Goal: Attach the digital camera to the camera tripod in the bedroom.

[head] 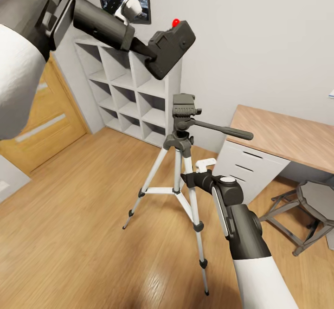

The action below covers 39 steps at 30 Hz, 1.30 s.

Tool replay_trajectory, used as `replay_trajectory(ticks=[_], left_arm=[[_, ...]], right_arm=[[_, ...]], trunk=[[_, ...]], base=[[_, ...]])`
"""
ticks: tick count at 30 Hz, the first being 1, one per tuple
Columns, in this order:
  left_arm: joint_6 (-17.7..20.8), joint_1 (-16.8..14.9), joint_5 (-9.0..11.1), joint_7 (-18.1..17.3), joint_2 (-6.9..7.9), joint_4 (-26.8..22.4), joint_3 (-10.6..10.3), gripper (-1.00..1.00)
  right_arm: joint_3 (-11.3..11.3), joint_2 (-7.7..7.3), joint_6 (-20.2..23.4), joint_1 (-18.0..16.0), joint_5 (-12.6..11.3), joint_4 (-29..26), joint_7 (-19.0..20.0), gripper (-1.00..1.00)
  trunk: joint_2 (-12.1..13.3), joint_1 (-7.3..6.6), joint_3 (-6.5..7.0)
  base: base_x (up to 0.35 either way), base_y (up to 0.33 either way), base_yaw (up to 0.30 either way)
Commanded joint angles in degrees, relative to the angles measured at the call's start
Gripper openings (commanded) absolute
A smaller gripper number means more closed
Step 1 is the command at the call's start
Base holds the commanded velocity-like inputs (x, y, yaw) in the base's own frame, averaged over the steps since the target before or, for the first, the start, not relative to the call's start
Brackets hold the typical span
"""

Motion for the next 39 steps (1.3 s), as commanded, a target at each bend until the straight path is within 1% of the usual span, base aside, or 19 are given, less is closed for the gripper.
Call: replay_trajectory(ticks=[1, 2, 4, 7, 12, 13, 14, 16, 17, 18, 20, 22, 23, 27, 29, 31, 36, 39], left_arm=[[-0.35, -1.28, -1.64, -1.3, -0.31, 1.4, -0.47, -1.0], [-1.46, -3.12, -3.4, -2.37, -0.94, 3.55, -1.14, -1.0], [-2.85, -4.78, -5.02, -3.3, -1.54, 5.39, -1.75, -1.0], [-4.65, -5.8, -6.09, -3.88, -1.92, 6.53, -2.15, -1.0], [-8.13, -6.37, -7.01, -4.26, -2.45, 7.06, -2.44, -1.0], [-10.27, -6.46, -8.47, -4.55, -3.49, 7.12, -2.94, -1.0], [-10.89, -6.48, -9.48, -4.63, -4.09, 7.13, -3.52, -1.0], [-11.3, -6.49, -10.66, -4.69, -4.74, 7.14, -4.38, -1.0], [-11.57, -6.53, -11.77, -4.77, -5.36, 7.11, -5.35, -1.0], [-11.66, -6.54, -12.19, -4.79, -5.63, 7.08, -5.79, -1.0], [-11.98, -6.54, -13.51, -5.03, -6.88, 6.94, -7.2, -1.0], [-12.14, -6.56, -13.77, -5.09, -7.21, 6.92, -7.5, -1.0], [-11.59, -6.51, -13.42, -4.78, -6.87, 6.59, -7.87, -1.0], [-9.46, -6.42, -12.2, -3.58, -5.56, 5.34, -9.67, -1.0], [-9.71, -6.38, -11.57, -2.96, -4.9, 4.71, -10.52, -1.0], [-9.93, -6.36, -10.88, -3.0, -5.55, 4.07, -9.85, -1.0], [-10.51, -6.34, -12.22, -4.74, -7.19, 5.68, -8.07, -1.0], [-10.87, -6.34, -12.86, -5.79, -7.97, 5.17, -6.97, -1.0]], right_arm=[[-0.02, 0.03, 0.14, -0.07, 0.78, -0.12, 0.43, -1.0], [-0.02, 0.03, 0.14, -0.07, 0.78, -0.27, 0.43, -1.0], [-0.02, 0.03, 0.14, -0.07, 0.78, -0.43, 0.42, -1.0], [-0.02, 0.03, 0.14, -0.07, 0.78, -0.61, 0.42, -1.0], [-0.02, 0.03, 0.14, -0.07, 0.78, -0.71, 0.42, -1.0], [0.02, 0.03, 0.14, -0.07, 0.76, -0.73, 0.42, -1.0], [0.04, 0.03, 0.14, -0.07, 0.73, -0.74, 0.42, -1.0], [0.05, 0.03, 0.14, -0.07, 0.72, -0.71, 0.42, -1.0], [0.06, 0.03, 0.14, -0.07, 0.71, -0.72, 0.42, -1.0], [0.06, 0.03, 0.14, -0.07, 0.7, -0.71, 0.42, -1.0], [0.07, 0.03, 0.15, 0.06, 0.69, -0.71, 0.42, -1.0], [0.07, 0.03, 0.19, 0.14, 0.69, -0.69, 0.42, -1.0], [-0.1, 0.03, 0.03, 0.28, 1.31, -0.39, 0.11, -1.0], [-0.32, 0.03, 0.29, 0.24, 1.06, -0.56, 0.25, -1.0], [-0.42, 0.03, 0.49, 0.21, 1.1, -0.67, 0.3, -1.0], [-0.32, 0.03, 0.53, 0.2, 1.1, -0.75, 0.27, -1.0], [-0.21, -0.01, 0.44, 0.2, 0.95, -0.82, 0.21, -1.0], [-0.17, -0.04, 0.42, 0.2, 0.89, -0.83, 0.17, -1.0]], trunk=[[-0.1, 0.03, -0.1], [-0.1, 0.03, -0.1], [-0.1, 0.03, -0.1], [-0.1, 0.03, -0.1], [-0.1, 0.03, -0.1], [-0.1, 0.03, -0.1], [-0.1, 0.03, -0.1], [-0.1, 0.03, -0.1], [-0.1, 0.03, -0.1], [-0.1, 0.03, -0.1], [-0.1, 0.03, -0.1], [-0.1, 0.03, -0.1], [-0.1, 0.03, -0.11], [-0.1, 0.03, -0.11], [-0.1, 0.03, -0.11], [-0.1, 0.03, -0.11], [-0.1, 0.03, -0.11], [-0.1, 0.03, -0.11]], base=[[0.0, 0.0, 0.0], [0.0, 0.0, 0.0], [0.0, 0.0, 0.0], [0.0, 0.0, 0.0], [0.0, 0.0, 0.0], [0.0, 0.0, 0.0], [0.0, 0.0, 0.0], [0.0, 0.0, 0.0], [0.0, 0.0, 0.0], [0.0, 0.0, 0.0], [0.0, 0.0, 0.0], [0.0, 0.0, 0.0], [0.0, 0.0, 0.0], [0.0, 0.0, 0.0], [0.0, 0.0, 0.0], [0.0, 0.0, 0.0], [0.0, 0.0, 0.0], [0.0, 0.0, 0.0]])
